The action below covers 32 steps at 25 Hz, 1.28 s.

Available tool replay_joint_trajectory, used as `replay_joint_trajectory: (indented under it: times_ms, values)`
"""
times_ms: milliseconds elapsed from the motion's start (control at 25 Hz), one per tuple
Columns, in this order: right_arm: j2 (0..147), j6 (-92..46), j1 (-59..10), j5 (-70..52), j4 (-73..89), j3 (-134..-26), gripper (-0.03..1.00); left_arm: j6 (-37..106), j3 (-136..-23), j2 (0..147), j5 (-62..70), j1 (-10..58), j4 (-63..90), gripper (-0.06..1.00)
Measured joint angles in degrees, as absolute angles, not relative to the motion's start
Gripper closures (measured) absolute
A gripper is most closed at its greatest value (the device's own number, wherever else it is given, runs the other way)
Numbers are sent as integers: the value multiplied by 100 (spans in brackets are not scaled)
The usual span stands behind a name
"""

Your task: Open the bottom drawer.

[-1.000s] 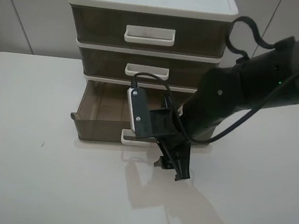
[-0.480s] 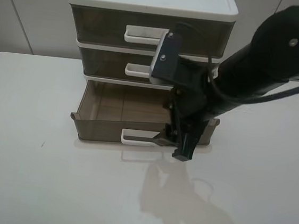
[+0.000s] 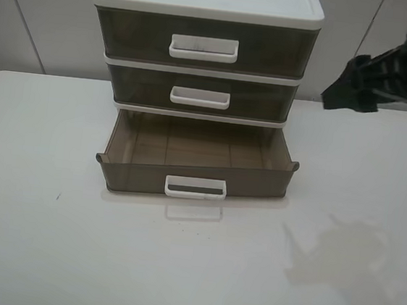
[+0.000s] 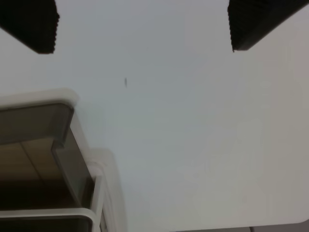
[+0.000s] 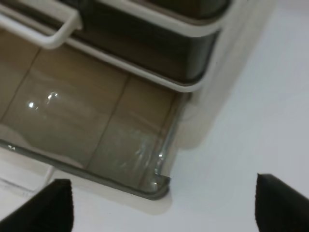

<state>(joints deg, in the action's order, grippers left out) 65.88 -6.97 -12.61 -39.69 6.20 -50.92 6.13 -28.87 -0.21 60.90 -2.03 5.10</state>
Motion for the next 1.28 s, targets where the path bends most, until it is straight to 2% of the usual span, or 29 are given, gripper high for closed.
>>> replay_joint_trajectory:
  times_ms: [200, 320, 560, 1000, 1280]
  values:
    - [5100, -504, -333, -4063, 744, -4568, 23, 613, -2887, -21, 6090, -203, 510, 23]
    - [4075, -505, -37, -4147, 749, -4211, 23, 613, -2887, -21, 6090, -203, 510, 23]
    - [2223, -456, 22, -5005, 292, -4068, 23, 613, -2887, -21, 6090, -203, 510, 23]
    - [402, -229, 22, -6606, -174, -3983, 23, 613, -2887, -21, 6090, -203, 510, 23]
    - [-6, -229, 22, -6490, -40, -3508, 23, 613, -2887, -21, 6090, -203, 510, 23]
